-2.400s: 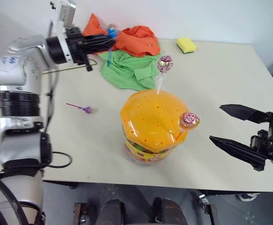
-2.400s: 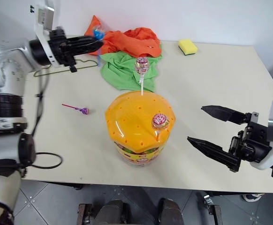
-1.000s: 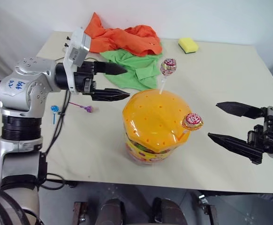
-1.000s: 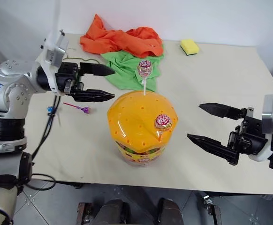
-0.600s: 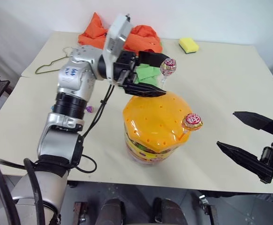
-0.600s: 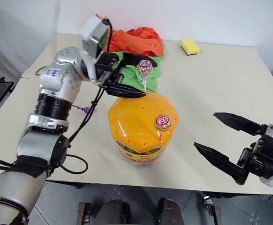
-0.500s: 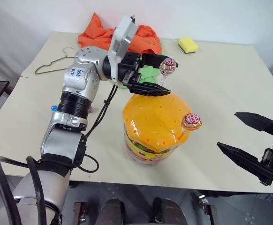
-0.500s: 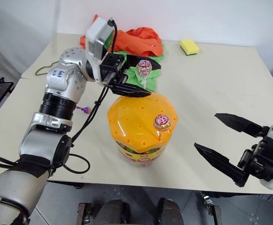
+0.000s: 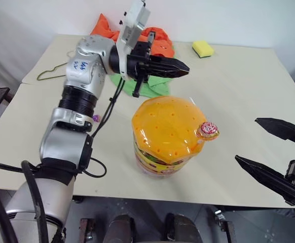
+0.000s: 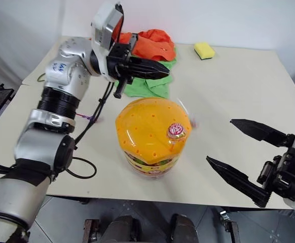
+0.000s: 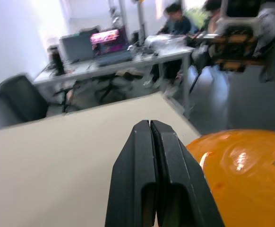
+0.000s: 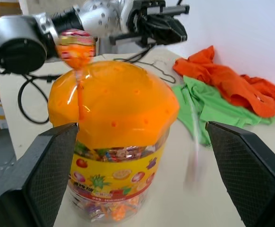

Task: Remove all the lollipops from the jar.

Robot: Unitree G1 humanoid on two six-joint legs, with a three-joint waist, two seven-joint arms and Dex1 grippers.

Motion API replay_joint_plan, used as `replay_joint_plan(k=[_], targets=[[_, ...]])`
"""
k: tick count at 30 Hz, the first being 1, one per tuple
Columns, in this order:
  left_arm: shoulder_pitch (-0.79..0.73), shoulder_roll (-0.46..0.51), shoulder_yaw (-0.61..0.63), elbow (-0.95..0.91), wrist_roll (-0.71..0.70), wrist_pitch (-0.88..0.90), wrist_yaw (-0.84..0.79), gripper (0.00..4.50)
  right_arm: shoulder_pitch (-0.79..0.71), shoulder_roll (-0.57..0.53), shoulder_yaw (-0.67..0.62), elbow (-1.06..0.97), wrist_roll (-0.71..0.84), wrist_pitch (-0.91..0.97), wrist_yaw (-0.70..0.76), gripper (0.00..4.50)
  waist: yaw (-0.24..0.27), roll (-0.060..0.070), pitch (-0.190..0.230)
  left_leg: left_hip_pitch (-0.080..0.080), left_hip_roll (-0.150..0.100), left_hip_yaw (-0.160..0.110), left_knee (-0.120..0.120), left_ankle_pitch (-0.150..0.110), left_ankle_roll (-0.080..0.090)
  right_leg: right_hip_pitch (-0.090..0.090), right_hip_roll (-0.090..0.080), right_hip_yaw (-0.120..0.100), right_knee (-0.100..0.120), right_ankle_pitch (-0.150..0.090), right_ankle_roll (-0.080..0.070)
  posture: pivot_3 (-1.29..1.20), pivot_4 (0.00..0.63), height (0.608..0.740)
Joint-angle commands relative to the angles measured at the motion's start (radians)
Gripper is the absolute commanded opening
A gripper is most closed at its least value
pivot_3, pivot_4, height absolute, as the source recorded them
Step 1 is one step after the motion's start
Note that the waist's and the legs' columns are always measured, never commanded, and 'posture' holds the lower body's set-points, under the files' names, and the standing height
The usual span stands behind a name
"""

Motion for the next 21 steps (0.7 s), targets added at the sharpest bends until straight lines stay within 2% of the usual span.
replay_joint_plan(k=[1, 3, 8, 14, 21], targets=[[-0.061, 0.101, 0.005, 0.056, 0.130, 0.184, 0.231, 0.03, -0.052, -0.041, 0.044, 0.079, -0.034, -0.021, 0.055, 4.50, -0.002, 0.000, 0.000, 0.000, 0.000, 0.000, 0.000, 0.000, 0.000, 0.000, 0.000, 0.000, 0.000, 0.000, 0.000, 0.00, 0.150, 0.740], [-0.046, 0.129, 0.028, 0.040, 0.140, 0.210, 0.272, 0.03, -0.086, -0.058, 0.072, 0.114, -0.052, -0.022, 0.075, 4.50, -0.006, 0.000, 0.000, 0.001, 0.000, 0.000, -0.001, 0.000, 0.000, 0.000, 0.000, 0.001, 0.000, 0.000, 0.000, 0.00, 0.150, 0.740], [0.081, 0.194, 0.045, -0.154, 0.133, 0.309, 0.274, 0.03, -0.209, -0.104, 0.175, 0.205, -0.097, -0.017, 0.128, 4.50, 0.003, 0.000, 0.000, 0.000, 0.000, -0.001, 0.000, 0.000, 0.000, 0.000, 0.000, 0.000, 0.000, 0.000, 0.000, 0.00, 0.150, 0.740], [0.165, 0.245, 0.083, -0.278, 0.124, 0.384, 0.314, 0.03, -0.291, -0.125, 0.229, 0.263, -0.134, -0.002, 0.174, 4.50, 0.003, -0.001, 0.001, -0.003, 0.000, -0.003, 0.003, 0.000, 0.000, -0.001, 0.000, -0.002, 0.000, 0.000, 0.000, 0.00, 0.150, 0.740], [0.334, 0.317, 0.175, -0.395, 0.056, 0.304, 0.226, 0.03, -0.312, -0.137, 0.220, 0.270, -0.136, 0.036, 0.200, 4.50, -0.003, -0.001, 0.001, -0.003, 0.001, -0.002, 0.003, 0.000, 0.000, -0.001, 0.000, -0.001, 0.001, 0.000, 0.000, 0.00, 0.150, 0.740]])
